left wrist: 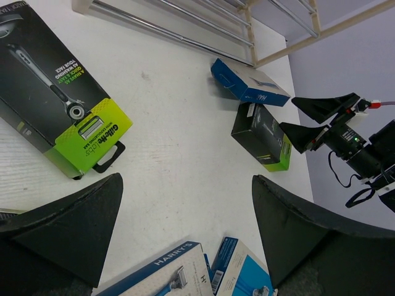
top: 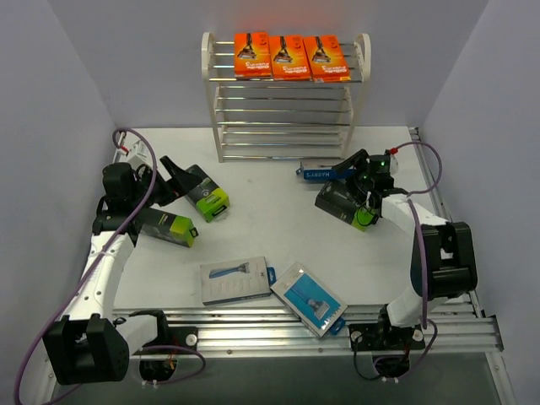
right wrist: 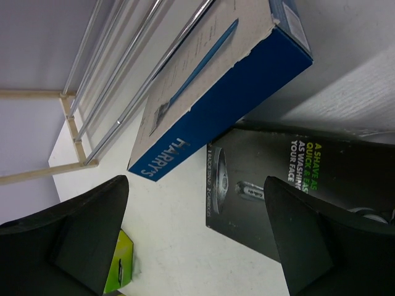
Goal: Place and organize the shaving razors onto the shelf
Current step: Grab a shaving razor with the right arm
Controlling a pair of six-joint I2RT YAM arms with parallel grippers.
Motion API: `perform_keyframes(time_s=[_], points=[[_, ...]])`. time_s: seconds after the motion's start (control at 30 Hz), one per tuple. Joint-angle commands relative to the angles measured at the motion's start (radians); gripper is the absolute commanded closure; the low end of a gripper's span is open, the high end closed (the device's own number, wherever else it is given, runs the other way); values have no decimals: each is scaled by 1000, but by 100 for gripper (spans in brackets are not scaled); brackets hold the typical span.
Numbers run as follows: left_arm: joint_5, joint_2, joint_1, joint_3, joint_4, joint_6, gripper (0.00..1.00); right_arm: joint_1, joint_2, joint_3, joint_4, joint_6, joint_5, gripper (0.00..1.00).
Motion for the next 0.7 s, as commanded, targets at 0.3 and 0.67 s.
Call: perform_keyframes(time_s=[0.3,0.67], points=[[-4,-4,-3,34,19,23,6,-70,123,90,128,27,9,14],[2,10,0,39,19,28,6,-75,259,162,154,25,-4,16]])
